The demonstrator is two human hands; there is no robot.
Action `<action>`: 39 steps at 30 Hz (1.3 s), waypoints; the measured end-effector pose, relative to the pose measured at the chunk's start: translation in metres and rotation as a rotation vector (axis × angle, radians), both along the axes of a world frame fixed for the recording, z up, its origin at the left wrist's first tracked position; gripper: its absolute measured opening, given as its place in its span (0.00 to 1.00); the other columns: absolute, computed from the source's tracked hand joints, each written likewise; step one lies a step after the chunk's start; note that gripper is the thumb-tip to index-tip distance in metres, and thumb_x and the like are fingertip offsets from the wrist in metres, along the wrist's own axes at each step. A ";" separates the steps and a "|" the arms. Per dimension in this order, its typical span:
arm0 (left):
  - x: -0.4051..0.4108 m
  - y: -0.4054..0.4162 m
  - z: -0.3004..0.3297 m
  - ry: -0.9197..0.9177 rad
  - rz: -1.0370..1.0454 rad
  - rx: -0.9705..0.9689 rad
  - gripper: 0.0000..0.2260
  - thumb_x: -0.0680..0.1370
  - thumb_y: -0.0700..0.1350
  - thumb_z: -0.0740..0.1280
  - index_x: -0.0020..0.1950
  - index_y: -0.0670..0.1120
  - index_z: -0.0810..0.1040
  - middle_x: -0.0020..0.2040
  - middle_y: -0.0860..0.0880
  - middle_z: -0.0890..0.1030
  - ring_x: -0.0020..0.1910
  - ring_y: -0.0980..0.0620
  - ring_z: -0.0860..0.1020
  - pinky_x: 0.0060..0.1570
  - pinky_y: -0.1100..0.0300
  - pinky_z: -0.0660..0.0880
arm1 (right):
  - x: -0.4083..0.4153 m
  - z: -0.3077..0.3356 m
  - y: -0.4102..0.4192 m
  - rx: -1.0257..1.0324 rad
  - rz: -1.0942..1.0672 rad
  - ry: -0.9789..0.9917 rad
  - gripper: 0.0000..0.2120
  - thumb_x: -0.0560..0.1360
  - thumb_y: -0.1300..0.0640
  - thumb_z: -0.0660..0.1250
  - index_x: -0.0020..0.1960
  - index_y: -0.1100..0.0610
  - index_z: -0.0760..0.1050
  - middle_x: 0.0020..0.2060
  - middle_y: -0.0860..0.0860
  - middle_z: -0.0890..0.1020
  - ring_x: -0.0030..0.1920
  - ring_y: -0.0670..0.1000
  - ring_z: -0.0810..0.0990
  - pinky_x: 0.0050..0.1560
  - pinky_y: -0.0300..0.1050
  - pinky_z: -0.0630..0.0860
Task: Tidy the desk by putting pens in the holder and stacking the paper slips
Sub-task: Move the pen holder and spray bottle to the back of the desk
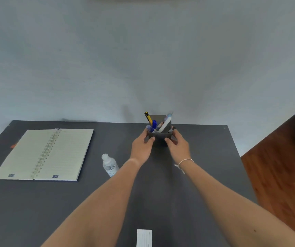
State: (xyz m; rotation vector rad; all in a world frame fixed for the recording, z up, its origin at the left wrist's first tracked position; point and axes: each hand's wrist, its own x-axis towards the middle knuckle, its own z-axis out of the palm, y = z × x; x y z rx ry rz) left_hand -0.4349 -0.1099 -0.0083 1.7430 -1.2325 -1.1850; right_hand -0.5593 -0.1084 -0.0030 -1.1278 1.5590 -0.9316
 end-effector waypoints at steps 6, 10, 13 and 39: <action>-0.001 -0.033 -0.012 0.033 0.019 -0.001 0.21 0.79 0.41 0.60 0.72 0.50 0.64 0.68 0.47 0.73 0.68 0.49 0.70 0.65 0.62 0.62 | 0.000 -0.016 -0.034 -0.007 0.022 0.042 0.23 0.77 0.62 0.62 0.71 0.54 0.66 0.66 0.52 0.75 0.66 0.52 0.74 0.65 0.43 0.68; -0.002 -0.043 -0.019 0.051 0.029 0.011 0.21 0.79 0.42 0.60 0.73 0.50 0.63 0.69 0.46 0.73 0.69 0.48 0.69 0.69 0.57 0.63 | 0.001 -0.024 -0.045 -0.008 0.027 0.057 0.23 0.77 0.61 0.62 0.71 0.55 0.65 0.67 0.52 0.74 0.67 0.52 0.73 0.66 0.43 0.68; -0.002 -0.048 -0.023 0.047 0.032 0.009 0.21 0.79 0.42 0.59 0.73 0.50 0.63 0.68 0.46 0.74 0.68 0.48 0.70 0.67 0.58 0.63 | 0.001 -0.028 -0.050 -0.012 0.017 0.048 0.24 0.77 0.61 0.62 0.72 0.54 0.63 0.68 0.52 0.73 0.68 0.52 0.72 0.62 0.37 0.65; 0.001 -0.036 -0.017 -0.007 0.014 0.009 0.22 0.80 0.42 0.58 0.73 0.50 0.61 0.71 0.47 0.70 0.71 0.49 0.67 0.65 0.62 0.62 | -0.004 -0.025 -0.041 -0.002 0.022 0.041 0.26 0.77 0.61 0.62 0.73 0.53 0.61 0.71 0.50 0.70 0.69 0.52 0.70 0.66 0.39 0.64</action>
